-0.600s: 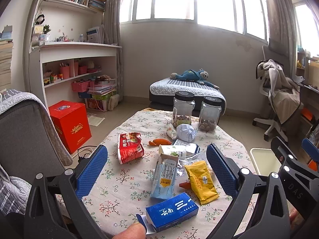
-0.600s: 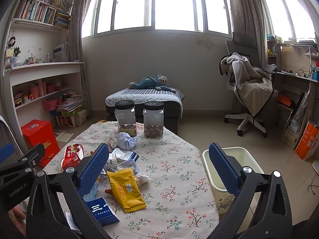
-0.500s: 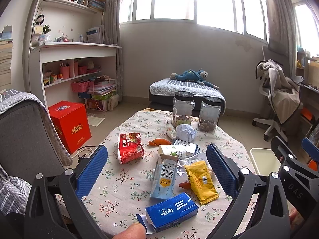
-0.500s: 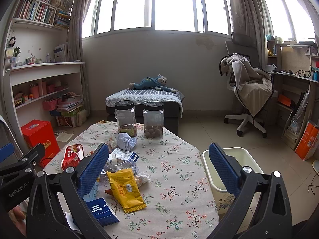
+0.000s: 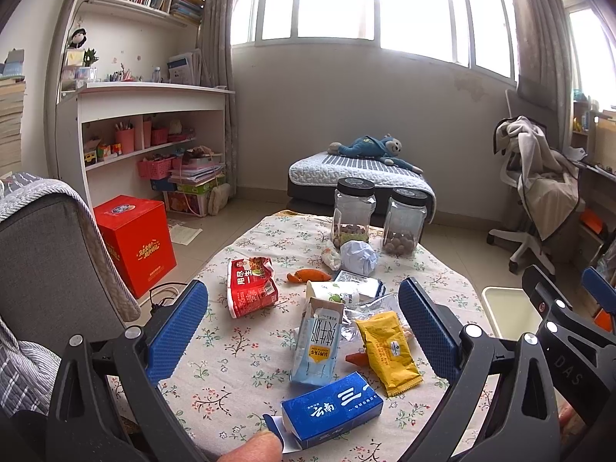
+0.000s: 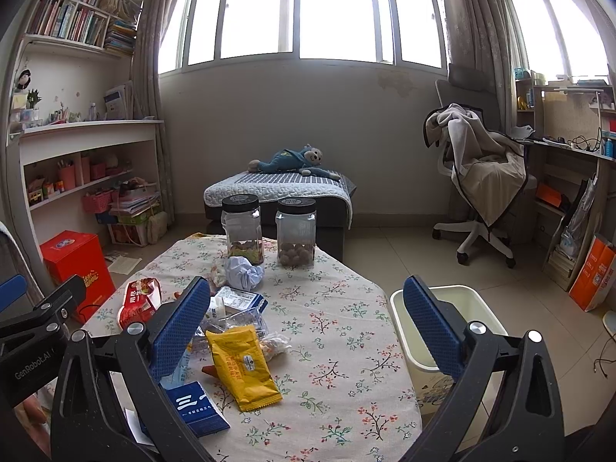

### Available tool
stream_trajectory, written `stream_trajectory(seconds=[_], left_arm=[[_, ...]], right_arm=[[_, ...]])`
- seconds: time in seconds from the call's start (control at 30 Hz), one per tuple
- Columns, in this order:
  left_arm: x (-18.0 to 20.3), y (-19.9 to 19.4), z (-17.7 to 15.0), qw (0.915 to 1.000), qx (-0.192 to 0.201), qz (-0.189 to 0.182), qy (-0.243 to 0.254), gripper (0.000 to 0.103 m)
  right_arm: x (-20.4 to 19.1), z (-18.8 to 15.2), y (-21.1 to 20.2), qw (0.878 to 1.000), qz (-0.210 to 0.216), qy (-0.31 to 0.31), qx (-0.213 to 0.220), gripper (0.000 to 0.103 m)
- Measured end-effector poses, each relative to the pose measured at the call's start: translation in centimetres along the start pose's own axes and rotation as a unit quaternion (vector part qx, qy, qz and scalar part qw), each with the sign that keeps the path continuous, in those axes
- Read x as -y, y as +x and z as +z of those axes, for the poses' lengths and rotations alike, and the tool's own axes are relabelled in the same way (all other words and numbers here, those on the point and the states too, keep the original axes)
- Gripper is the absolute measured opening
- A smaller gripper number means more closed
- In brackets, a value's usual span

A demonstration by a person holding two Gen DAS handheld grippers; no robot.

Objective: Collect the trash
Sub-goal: 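Move both tools over the table toward the trash items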

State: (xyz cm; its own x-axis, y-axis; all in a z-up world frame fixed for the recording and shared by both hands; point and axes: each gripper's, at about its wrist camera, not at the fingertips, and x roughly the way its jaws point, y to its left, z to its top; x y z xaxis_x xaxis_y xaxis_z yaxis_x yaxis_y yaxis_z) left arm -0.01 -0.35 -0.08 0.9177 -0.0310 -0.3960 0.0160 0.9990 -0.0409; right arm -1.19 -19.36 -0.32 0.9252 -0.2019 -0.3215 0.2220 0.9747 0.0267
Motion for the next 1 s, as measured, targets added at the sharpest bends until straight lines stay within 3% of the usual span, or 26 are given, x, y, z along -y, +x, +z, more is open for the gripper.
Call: stream_trajectory(seconds=[0.73,0.87,1.0], left_arm=[[-0.3,0.3,-0.3,1.0,-0.006,0.005,0.0,0.096],[-0.8,1.4,0.3,0.9995,-0.031,0.0,-0.009,0.096],[-1.8,3.8,2.4,0.9972,-0.074,-0.008,-0.007,0.096]], right_arm=[[0.1,-0.1,-0.1,1.0,0.001,0.0,-0.004,0.096],[-0.1,0.0,0.6,1.0,0.006,0.002,-0.021,0.096],[-0.4,2.3,2.6,0.998,0.022,0.007,-0.056,0.096]])
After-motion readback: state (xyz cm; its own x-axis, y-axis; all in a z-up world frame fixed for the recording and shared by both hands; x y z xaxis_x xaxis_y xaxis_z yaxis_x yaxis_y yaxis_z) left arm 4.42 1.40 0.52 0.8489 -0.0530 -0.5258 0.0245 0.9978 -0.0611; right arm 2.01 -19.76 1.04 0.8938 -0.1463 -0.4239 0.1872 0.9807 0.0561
